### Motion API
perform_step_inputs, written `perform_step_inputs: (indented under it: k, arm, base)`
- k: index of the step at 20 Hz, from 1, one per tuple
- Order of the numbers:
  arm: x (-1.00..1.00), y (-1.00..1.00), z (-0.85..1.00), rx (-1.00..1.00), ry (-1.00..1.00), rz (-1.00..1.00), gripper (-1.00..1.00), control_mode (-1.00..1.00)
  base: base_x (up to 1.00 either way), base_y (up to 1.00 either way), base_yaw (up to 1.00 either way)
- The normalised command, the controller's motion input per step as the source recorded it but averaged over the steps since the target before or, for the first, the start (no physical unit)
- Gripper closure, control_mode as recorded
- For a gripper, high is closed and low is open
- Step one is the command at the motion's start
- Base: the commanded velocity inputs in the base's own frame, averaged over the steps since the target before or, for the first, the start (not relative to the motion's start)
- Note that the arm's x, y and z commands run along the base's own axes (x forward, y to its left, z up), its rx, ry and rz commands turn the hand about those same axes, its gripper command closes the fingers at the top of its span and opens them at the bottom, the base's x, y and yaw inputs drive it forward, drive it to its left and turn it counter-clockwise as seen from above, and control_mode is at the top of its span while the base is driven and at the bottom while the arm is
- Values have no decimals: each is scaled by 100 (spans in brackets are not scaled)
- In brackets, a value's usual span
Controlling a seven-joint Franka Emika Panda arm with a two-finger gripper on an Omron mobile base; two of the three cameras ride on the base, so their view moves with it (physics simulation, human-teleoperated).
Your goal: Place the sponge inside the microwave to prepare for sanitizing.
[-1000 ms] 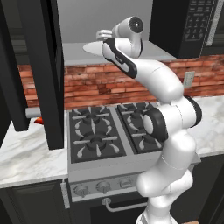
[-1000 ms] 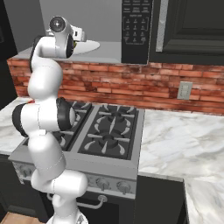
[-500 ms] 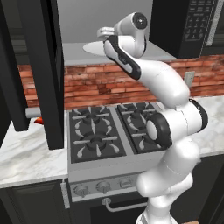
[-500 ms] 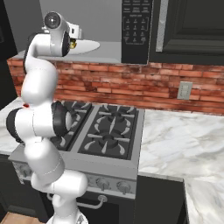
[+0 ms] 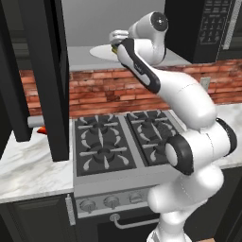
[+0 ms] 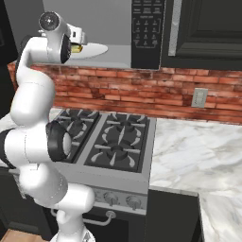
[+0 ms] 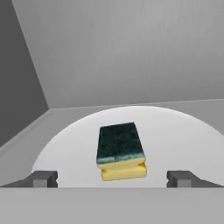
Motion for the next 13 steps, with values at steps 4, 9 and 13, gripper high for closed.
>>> perform_step_inputs:
  k: [4, 9, 13]
  arm:
    - [-58, -15, 0, 0, 2, 0, -100, -100]
    - [-66, -13, 0, 1, 0, 0, -100, -100]
    - [-72, -11, 0, 0, 0, 0, -100, -100]
  base:
    - [0, 0, 0]
    - [0, 0, 0]
    - [0, 0, 0]
